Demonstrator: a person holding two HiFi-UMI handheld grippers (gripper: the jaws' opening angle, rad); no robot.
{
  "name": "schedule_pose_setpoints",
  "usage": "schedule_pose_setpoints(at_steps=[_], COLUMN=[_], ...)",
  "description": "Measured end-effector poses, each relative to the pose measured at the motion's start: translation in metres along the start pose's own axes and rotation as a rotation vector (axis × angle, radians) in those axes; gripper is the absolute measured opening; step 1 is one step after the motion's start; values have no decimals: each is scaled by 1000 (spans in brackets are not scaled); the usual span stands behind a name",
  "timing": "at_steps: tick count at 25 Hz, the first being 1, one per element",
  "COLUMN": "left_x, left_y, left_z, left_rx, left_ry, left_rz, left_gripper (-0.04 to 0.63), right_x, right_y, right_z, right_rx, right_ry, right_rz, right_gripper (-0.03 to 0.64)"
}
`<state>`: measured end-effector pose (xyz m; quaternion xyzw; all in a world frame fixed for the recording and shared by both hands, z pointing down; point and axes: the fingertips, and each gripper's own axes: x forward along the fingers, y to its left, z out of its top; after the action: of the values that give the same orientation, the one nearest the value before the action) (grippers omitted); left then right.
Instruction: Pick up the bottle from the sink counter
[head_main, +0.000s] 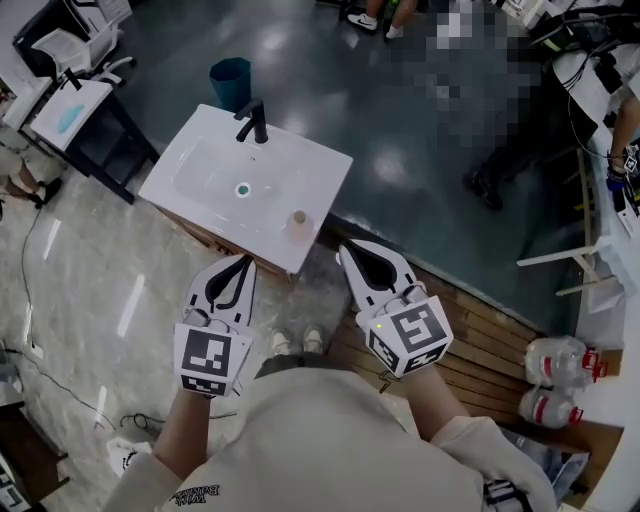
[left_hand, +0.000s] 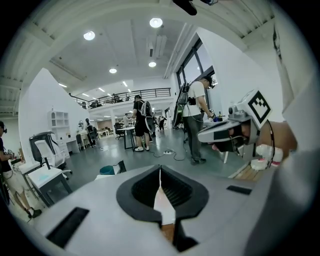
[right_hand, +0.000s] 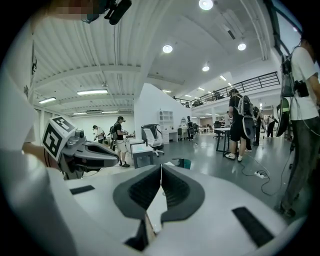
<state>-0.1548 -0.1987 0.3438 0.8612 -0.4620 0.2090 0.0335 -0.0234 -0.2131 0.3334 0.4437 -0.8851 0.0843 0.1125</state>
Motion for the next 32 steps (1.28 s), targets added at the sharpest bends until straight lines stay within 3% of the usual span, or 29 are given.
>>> schedule_pose_setpoints(at_steps=[13, 16, 22, 32], left_x=[43, 58, 95, 155], left_y=[36, 49, 71, 90], left_z=[3, 0, -12, -71], left_rx=[-7, -23, -29, -58], left_ry=[-21, -27, -10, 84], left_rz=[53, 61, 54, 11], left_gripper=[8, 8, 8, 8], right_x=[60, 86, 140, 214], right_y=[-20, -23, -36, -43], right_z=[14, 8, -17, -98], right_rx=[0, -12, -10, 23], right_ry=[-83, -77, -28, 70], right_rz=[18, 41, 53, 68], right_gripper=[2, 58, 137, 175])
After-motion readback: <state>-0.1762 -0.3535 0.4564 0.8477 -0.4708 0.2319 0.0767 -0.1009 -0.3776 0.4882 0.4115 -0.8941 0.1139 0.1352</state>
